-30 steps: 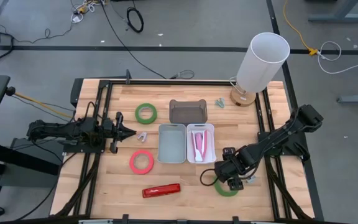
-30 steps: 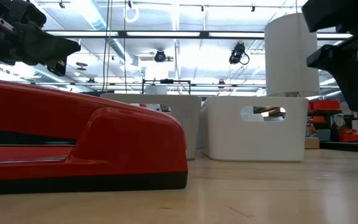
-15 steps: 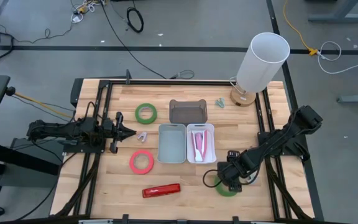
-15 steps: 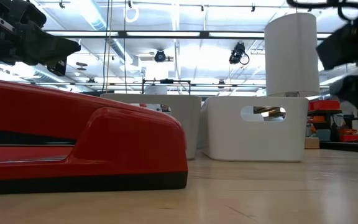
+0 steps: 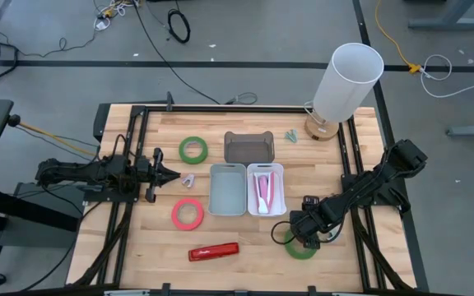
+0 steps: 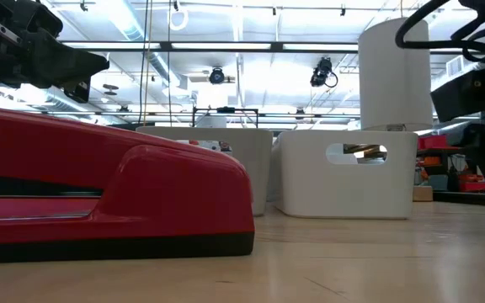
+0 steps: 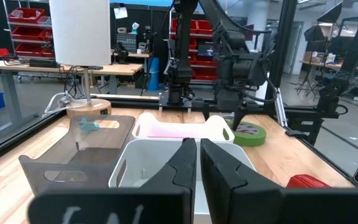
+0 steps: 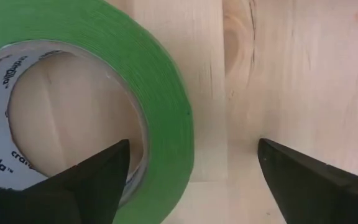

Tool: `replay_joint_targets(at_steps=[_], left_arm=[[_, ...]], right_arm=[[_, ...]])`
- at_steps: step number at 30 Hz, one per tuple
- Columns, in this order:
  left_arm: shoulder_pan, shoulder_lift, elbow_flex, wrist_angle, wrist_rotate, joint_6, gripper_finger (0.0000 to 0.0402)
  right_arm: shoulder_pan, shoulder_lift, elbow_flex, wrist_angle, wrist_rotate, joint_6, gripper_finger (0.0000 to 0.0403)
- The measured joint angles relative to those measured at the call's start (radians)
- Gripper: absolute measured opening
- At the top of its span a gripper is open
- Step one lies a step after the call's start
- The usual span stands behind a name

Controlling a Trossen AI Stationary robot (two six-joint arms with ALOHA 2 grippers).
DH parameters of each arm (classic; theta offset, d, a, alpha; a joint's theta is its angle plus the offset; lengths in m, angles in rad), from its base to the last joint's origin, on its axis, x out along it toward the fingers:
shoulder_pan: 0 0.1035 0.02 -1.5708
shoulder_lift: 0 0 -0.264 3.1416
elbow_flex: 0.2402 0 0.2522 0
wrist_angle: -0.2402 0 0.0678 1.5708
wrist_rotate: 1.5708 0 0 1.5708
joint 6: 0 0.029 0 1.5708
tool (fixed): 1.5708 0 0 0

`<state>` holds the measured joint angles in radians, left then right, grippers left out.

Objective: Pick and place Stapler, Stapler remover, tape
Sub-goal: Put the bottom green tape in the black bin

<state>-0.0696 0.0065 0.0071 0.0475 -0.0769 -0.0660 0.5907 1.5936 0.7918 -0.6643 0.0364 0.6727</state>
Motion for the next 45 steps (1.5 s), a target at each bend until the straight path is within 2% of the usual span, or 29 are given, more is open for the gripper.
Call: replay_joint_targets(at_steps=[12, 45], left_arm=[[0.0, 0.0, 0.0, 0.0, 0.0, 0.0, 0.0028], [0.0, 0.0, 0.0, 0.0, 0.0, 0.0, 0.0028]], right_arm=[[0.0, 0.0, -0.002, 0.018, -0.013, -0.001, 0.0268], [0.0, -0.001, 0.0, 0.023, -0.031, -0.004, 0.0091]])
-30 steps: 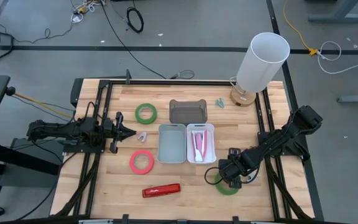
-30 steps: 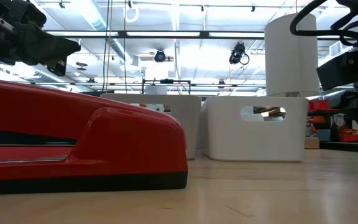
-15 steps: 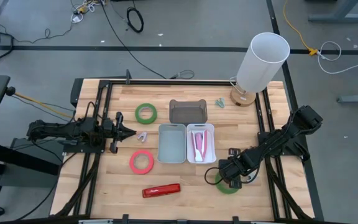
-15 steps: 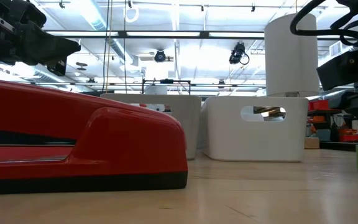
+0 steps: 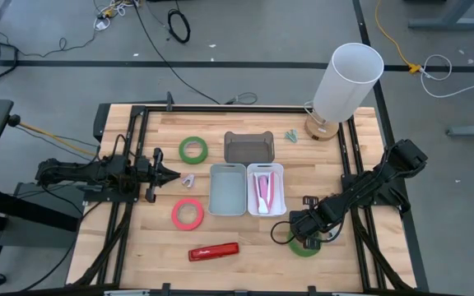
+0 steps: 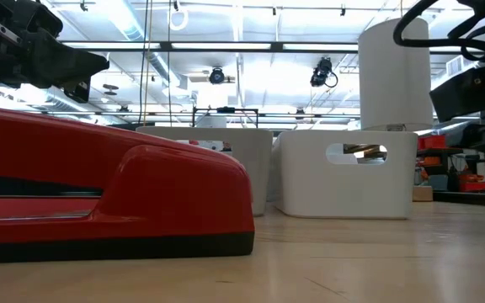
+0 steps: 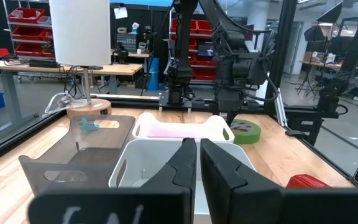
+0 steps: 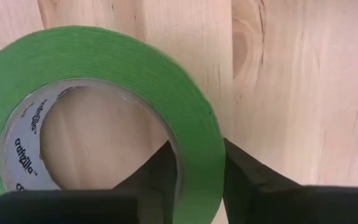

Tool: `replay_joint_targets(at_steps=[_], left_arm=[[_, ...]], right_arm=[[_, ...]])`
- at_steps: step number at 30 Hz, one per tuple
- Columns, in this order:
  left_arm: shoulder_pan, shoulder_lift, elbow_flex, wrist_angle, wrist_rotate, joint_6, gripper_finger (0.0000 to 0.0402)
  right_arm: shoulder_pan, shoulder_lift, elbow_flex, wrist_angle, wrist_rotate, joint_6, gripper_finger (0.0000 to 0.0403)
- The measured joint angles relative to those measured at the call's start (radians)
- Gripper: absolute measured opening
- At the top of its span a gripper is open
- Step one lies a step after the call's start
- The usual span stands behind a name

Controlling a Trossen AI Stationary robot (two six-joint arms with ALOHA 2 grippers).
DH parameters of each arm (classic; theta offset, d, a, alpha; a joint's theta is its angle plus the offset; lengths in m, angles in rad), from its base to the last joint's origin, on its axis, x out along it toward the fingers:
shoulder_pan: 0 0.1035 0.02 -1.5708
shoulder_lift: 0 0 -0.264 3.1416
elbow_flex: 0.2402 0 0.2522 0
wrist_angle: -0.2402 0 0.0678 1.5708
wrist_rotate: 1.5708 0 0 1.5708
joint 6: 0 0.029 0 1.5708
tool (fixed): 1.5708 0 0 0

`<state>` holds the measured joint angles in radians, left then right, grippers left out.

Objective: Pick and place Stapler, Stapler remover, tape
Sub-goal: Put the bottom green tape in the black bin

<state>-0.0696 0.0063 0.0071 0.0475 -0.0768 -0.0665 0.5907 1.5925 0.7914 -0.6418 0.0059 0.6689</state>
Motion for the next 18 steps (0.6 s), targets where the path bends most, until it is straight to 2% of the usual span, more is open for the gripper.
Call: replay_joint_targets(at_steps=[10, 18], left_arm=[[0.0, 0.0, 0.0, 0.0, 0.0, 0.001, 0.0028], [0.0, 0.0, 0.0, 0.0, 0.0, 0.0, 0.0028]], right_arm=[[-0.003, -0.003, 0.007, -0.012, -0.023, 0.0, 0.0097], [-0.007, -0.007, 0.156, -0.156, -0.031, -0.075, 0.0093]])
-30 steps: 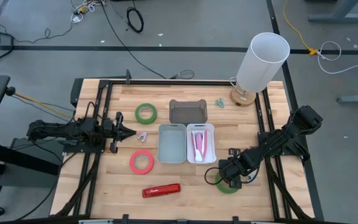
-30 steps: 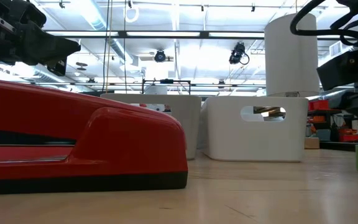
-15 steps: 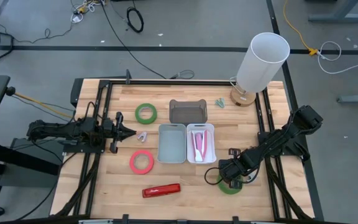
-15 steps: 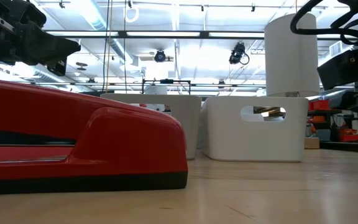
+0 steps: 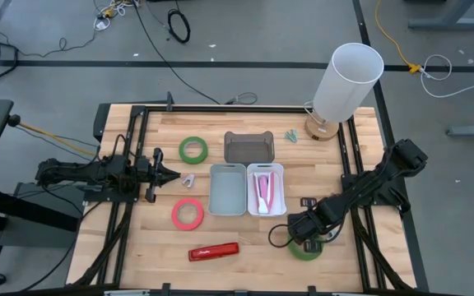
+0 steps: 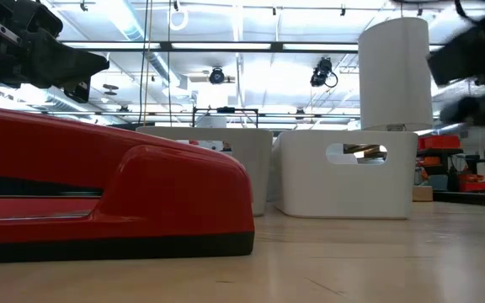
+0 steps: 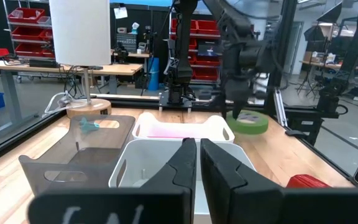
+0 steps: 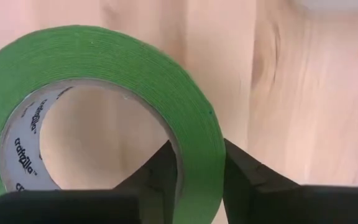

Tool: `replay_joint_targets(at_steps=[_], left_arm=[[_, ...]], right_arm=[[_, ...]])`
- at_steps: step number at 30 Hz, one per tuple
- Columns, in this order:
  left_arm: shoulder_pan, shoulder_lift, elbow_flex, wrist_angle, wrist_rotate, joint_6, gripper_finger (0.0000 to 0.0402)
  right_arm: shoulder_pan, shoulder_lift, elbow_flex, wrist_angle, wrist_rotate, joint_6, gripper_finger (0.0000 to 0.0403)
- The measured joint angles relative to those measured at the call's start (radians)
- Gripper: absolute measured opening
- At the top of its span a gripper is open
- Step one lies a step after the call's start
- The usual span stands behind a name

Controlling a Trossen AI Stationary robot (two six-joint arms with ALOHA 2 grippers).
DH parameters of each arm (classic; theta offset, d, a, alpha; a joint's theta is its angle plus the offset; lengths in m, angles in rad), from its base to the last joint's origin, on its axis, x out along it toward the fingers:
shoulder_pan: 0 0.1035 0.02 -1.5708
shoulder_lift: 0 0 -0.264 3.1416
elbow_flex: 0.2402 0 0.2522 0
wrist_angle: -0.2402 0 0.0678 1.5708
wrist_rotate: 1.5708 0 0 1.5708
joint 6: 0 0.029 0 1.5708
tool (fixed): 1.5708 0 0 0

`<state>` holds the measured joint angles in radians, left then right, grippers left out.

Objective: Pick and place Stapler, Stapler remover, tape
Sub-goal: Put the bottom green tape in the black bin

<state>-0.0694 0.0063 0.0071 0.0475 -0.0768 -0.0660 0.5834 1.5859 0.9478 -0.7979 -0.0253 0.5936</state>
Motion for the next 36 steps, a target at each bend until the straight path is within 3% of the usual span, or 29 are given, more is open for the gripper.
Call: replay_joint_targets(at_steps=[9, 18, 27, 36], left_arm=[[0.0, 0.0, 0.0, 0.0, 0.0, -0.001, 0.0028], [0.0, 0.0, 0.0, 0.0, 0.0, 0.0, 0.0028], [0.0, 0.0, 0.0, 0.0, 0.0, 0.0, 0.0028], [0.0, 0.0, 0.0, 0.0, 0.0, 0.0, 0.0028]], right_arm=[[-0.086, -0.001, 0.248, -0.116, 0.01, -0.134, 0.0092], [-0.278, -0.002, 0.462, -0.16, 0.036, -0.212, 0.0093], [-0.493, -0.002, 0.509, -0.144, 0.043, -0.237, 0.0093], [-0.677, -0.002, 0.509, -0.075, 0.201, -0.272, 0.0093]])
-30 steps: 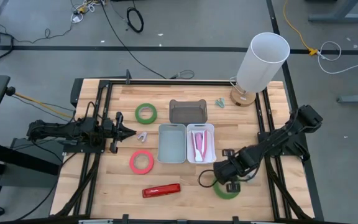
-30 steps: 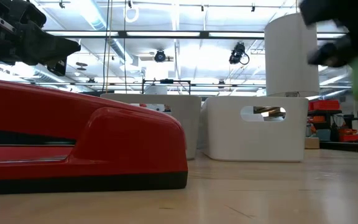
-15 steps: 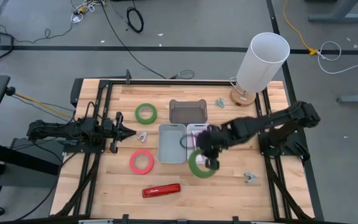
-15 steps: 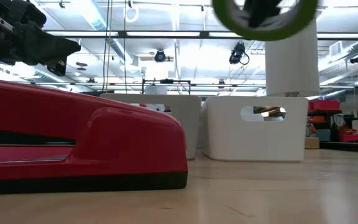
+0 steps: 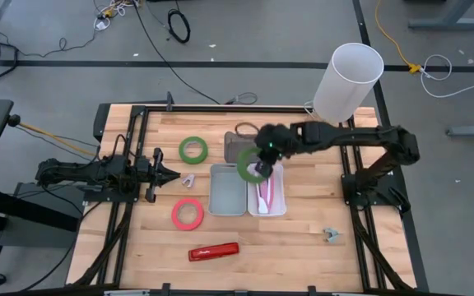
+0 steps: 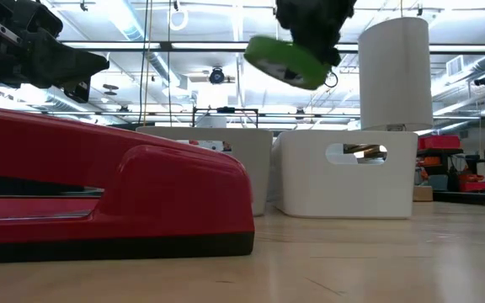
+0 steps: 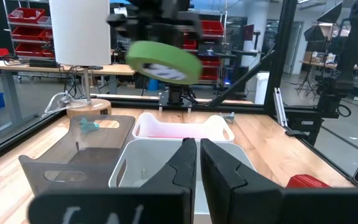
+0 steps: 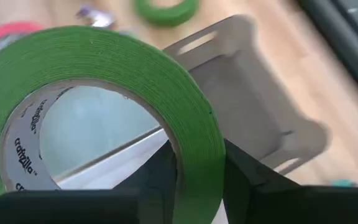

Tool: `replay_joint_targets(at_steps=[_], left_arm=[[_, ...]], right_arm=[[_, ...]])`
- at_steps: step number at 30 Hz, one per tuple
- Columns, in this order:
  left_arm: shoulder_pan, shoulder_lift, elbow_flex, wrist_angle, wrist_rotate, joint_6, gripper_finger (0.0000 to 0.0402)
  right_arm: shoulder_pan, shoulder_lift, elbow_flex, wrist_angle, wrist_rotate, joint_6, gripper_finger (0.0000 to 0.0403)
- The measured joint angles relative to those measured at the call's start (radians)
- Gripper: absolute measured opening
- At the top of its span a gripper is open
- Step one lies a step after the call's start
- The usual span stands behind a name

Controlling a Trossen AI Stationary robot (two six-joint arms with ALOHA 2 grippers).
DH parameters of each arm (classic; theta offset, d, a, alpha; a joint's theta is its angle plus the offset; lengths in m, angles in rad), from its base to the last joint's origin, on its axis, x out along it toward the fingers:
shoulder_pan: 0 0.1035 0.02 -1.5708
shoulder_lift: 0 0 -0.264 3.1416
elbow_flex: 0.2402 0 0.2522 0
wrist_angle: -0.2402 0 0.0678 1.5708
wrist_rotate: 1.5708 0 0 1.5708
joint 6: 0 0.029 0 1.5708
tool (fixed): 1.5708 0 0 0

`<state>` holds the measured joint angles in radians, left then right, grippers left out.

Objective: Pick and place Stapler, Stapler remover, tape
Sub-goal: Put the bottom green tape in the black bin

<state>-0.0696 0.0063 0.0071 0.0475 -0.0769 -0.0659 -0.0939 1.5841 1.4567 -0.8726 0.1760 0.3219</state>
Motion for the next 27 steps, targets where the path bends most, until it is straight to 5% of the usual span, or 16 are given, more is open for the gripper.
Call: replay_joint_targets(at_steps=[27], left_arm=[[0.0, 0.0, 0.0, 0.0, 0.0, 0.0, 0.0028]], right_arm=[[-0.239, 0.104, 0.001, 0.157, -0.038, -0.303, 0.0094]])
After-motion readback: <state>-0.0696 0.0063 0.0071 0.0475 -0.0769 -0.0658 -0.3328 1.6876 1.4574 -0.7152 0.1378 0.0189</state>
